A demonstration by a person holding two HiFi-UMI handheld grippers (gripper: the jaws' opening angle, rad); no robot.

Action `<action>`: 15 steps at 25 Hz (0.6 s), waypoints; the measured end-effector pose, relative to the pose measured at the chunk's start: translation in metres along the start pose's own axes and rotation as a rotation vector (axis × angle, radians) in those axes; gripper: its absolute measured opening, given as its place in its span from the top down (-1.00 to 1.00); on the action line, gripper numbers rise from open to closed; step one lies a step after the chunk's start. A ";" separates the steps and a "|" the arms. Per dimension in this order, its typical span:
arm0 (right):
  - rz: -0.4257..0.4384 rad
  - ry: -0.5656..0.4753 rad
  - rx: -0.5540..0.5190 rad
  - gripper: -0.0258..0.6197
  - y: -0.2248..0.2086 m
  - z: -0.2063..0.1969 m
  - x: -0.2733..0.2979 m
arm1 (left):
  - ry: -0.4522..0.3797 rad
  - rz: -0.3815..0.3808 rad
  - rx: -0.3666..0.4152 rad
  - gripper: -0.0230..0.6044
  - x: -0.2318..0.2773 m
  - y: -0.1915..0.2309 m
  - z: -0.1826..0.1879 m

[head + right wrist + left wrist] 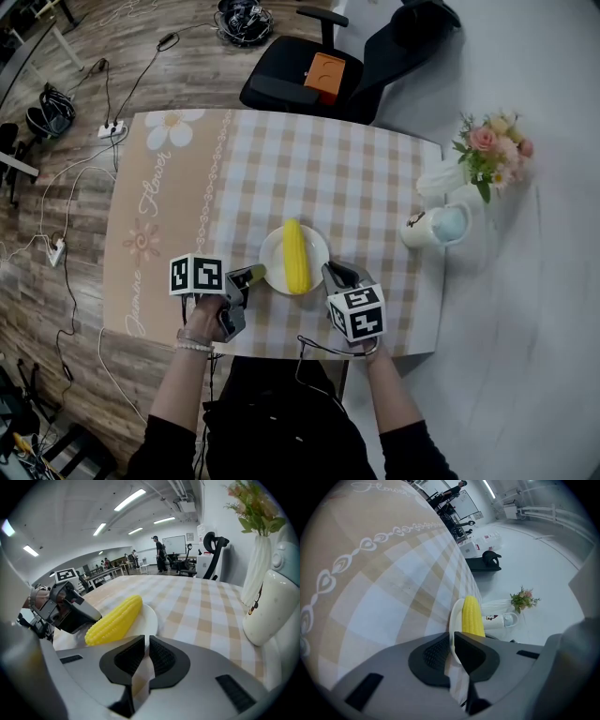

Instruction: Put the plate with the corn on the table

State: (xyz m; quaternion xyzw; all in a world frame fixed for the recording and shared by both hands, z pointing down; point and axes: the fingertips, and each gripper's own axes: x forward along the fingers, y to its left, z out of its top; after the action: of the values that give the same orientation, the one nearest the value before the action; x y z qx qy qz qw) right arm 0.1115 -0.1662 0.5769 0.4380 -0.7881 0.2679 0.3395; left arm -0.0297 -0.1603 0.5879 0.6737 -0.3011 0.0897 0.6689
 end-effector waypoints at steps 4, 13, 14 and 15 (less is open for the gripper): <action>-0.033 0.004 -0.038 0.79 0.000 0.001 -0.001 | -0.037 -0.010 -0.017 0.83 -0.013 0.003 0.007; -0.018 -0.128 0.034 0.80 -0.008 0.011 -0.019 | -0.156 0.053 0.196 0.88 -0.033 -0.013 0.008; -0.023 -0.154 0.041 0.80 -0.007 0.016 -0.024 | -0.176 0.066 0.234 0.88 -0.038 -0.016 0.009; -0.029 -0.181 0.048 0.80 -0.006 0.022 -0.028 | -0.198 0.077 0.272 0.89 -0.046 -0.019 0.012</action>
State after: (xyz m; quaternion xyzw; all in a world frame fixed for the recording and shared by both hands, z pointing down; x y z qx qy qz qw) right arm 0.1206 -0.1701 0.5423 0.4799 -0.8024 0.2412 0.2600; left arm -0.0595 -0.1598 0.5469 0.7516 -0.3764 0.0884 0.5345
